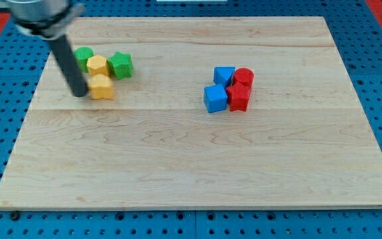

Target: Push the yellow heart to the left of the blue triangle

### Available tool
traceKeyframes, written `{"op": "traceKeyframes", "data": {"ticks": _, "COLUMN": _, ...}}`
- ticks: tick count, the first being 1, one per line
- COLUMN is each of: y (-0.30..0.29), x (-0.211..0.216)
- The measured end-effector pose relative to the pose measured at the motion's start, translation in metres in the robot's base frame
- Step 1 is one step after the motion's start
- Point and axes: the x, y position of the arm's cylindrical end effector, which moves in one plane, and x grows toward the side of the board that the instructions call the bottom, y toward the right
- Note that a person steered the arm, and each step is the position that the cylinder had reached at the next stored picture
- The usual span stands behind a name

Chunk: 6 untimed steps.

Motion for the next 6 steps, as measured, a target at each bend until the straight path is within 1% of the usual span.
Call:
{"op": "traceKeyframes", "data": {"ticks": 1, "y": 0.084, "x": -0.01}}
{"op": "traceKeyframes", "data": {"ticks": 2, "y": 0.1, "x": -0.01}}
{"op": "traceKeyframes", "data": {"ticks": 3, "y": 0.085, "x": -0.013}}
{"op": "traceKeyframes", "data": {"ticks": 4, "y": 0.126, "x": -0.013}}
{"op": "traceKeyframes", "data": {"ticks": 5, "y": 0.183, "x": 0.009}}
{"op": "traceKeyframes", "data": {"ticks": 6, "y": 0.223, "x": 0.02}}
